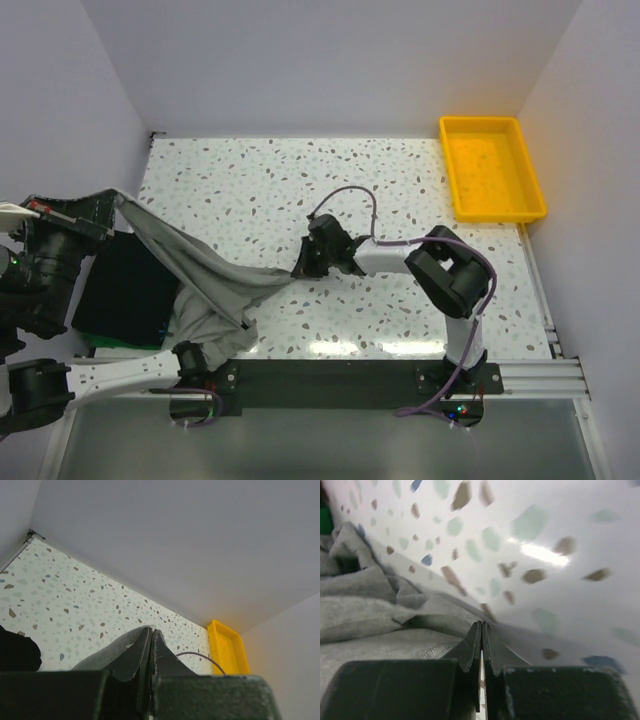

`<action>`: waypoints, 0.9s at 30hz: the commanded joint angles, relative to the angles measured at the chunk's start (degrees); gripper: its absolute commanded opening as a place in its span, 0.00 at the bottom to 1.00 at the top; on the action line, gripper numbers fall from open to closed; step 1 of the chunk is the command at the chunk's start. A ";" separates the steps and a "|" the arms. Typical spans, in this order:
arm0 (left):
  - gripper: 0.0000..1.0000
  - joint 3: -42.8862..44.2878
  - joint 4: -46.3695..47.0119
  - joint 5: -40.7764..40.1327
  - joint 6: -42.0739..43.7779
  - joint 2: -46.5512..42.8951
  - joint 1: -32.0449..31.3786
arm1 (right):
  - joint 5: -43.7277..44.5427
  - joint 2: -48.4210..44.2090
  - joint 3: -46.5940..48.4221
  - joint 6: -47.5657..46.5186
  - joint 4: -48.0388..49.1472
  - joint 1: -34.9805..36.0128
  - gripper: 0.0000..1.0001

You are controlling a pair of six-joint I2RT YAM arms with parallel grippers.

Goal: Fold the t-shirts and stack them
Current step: Flatten the tshirt out

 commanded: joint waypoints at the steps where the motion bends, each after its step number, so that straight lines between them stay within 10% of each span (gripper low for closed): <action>1: 0.00 -5.01 7.56 -0.77 1.92 -0.36 -0.70 | 0.30 -5.40 0.82 -3.93 -8.19 -7.68 0.00; 14: 0.00 -18.49 43.63 8.42 23.31 15.97 8.31 | 7.16 -17.98 28.56 -18.44 -32.29 -29.93 0.00; 18: 0.00 -8.84 39.57 31.17 17.84 24.85 28.08 | 7.77 -18.25 39.04 -18.80 -36.43 -34.51 0.00; 27: 0.00 26.80 35.01 48.61 13.44 45.07 42.79 | 11.11 -16.23 67.24 -16.16 -40.91 -41.10 0.00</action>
